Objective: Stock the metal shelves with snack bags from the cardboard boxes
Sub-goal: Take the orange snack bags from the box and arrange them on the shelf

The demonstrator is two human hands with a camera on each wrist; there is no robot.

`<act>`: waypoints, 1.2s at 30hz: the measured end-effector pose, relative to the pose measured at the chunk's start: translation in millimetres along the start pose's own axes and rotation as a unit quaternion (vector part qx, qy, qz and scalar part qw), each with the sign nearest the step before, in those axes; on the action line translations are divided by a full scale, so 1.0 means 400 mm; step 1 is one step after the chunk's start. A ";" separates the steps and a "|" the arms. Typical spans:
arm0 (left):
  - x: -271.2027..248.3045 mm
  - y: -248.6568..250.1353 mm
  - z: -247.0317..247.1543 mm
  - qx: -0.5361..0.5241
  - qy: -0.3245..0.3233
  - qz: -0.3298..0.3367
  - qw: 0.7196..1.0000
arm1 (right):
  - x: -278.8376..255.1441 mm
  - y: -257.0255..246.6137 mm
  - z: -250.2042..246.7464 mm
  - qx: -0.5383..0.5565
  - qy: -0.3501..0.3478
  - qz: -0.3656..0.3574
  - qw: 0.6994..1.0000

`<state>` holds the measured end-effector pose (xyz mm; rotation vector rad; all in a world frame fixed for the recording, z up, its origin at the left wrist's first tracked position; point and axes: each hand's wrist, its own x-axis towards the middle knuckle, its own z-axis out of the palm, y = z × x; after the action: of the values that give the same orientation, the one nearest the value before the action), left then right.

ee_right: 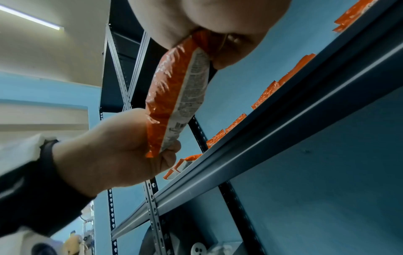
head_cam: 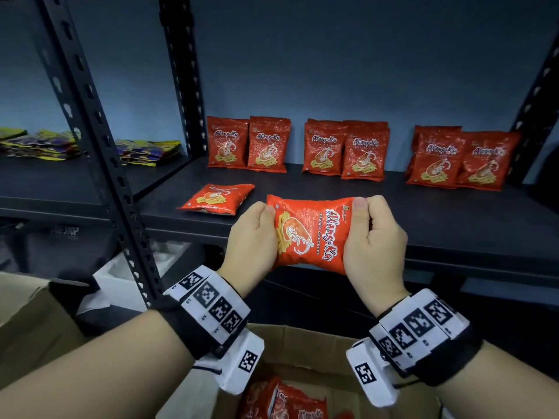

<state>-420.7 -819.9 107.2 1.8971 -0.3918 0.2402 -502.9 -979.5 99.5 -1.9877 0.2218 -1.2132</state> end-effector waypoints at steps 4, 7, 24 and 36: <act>0.005 0.000 -0.009 0.015 0.042 0.057 0.997 | 0.008 -0.003 -0.004 0.004 0.003 -0.016 1.000; 0.008 0.005 -0.023 0.022 0.047 0.103 0.993 | 0.021 -0.001 -0.010 0.012 -0.011 -0.002 1.000; 0.021 -0.029 -0.061 -0.030 -0.031 0.151 0.988 | 0.093 0.010 -0.041 0.020 -0.092 -0.019 0.995; 0.022 -0.010 -0.077 -0.033 -0.387 0.073 0.918 | 0.061 -0.029 -0.043 -0.013 -0.309 -0.082 0.947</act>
<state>-410.5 -791.1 117.7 1.8339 -1.0581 -0.4486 -506.9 -993.3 128.2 -2.3362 -0.2496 -0.6263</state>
